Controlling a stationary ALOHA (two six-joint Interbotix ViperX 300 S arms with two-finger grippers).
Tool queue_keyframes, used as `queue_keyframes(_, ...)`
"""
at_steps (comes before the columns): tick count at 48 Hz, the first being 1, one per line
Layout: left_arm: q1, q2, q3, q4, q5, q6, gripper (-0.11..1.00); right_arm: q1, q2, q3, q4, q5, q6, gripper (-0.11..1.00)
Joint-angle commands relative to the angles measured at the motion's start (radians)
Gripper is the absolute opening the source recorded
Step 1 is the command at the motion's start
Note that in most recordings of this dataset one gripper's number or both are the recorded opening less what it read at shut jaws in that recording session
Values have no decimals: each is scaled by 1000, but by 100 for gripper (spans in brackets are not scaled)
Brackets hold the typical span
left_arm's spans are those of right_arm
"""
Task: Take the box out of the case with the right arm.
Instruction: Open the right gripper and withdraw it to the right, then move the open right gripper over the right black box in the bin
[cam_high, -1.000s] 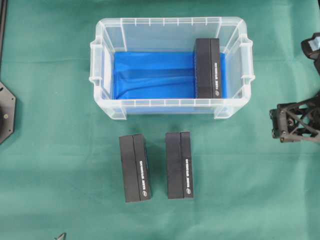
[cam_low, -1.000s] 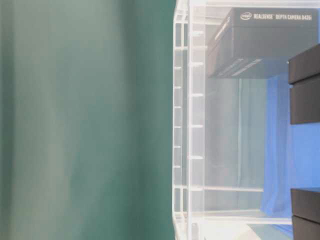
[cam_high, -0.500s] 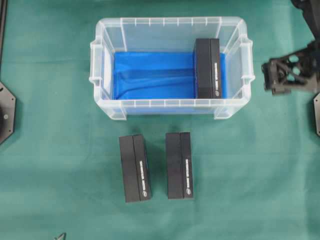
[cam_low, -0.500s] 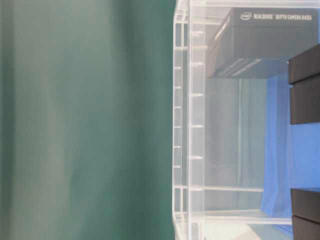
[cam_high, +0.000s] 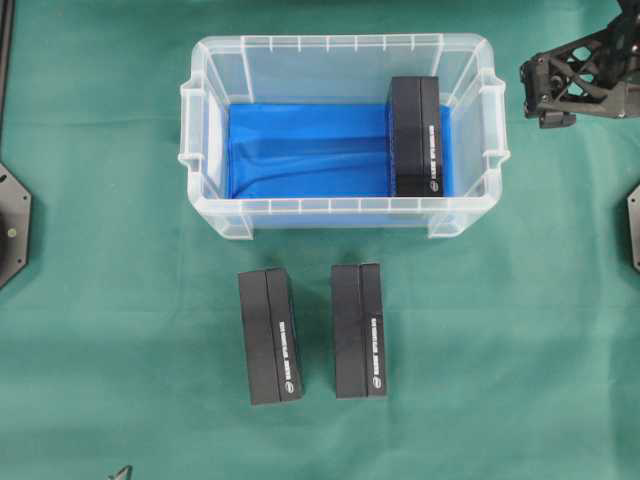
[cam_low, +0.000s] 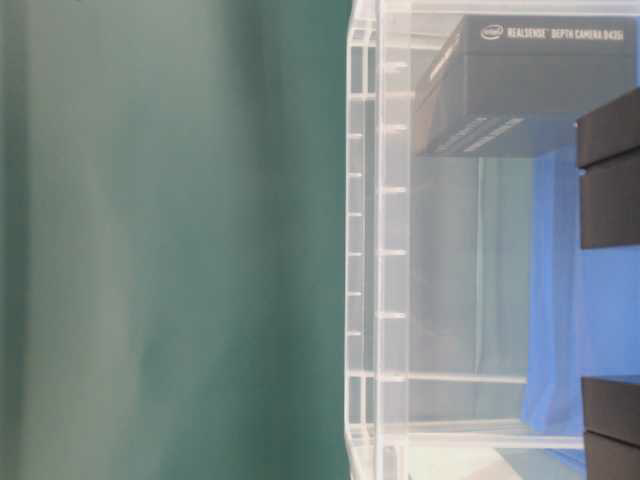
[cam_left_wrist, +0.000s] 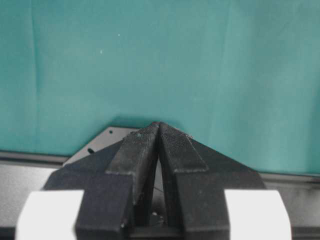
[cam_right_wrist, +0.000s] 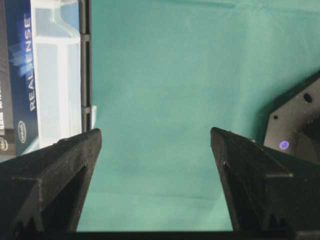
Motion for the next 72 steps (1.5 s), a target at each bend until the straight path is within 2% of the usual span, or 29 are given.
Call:
queue_keyframes(1,2,5,-11,3,-5,0,0,0,-15,-9,0,-6,-3,85)
queue_keyframes(30,2,5,-11,3,-5,0,0,0,-15,-11,2,-6,-3,85)
queue_keyframes(43,0,5,-11,3,-5,0,0,0,6,-32,17,-67,-3,85)
queue_keyframes(55,2,3,-9,3,-6,0,0,18,100,-117,21,-95,-3,85)
queue_keyframes(72,2,-8,-8,3,-6,0,0,43,293,-322,23,-94,-5,85)
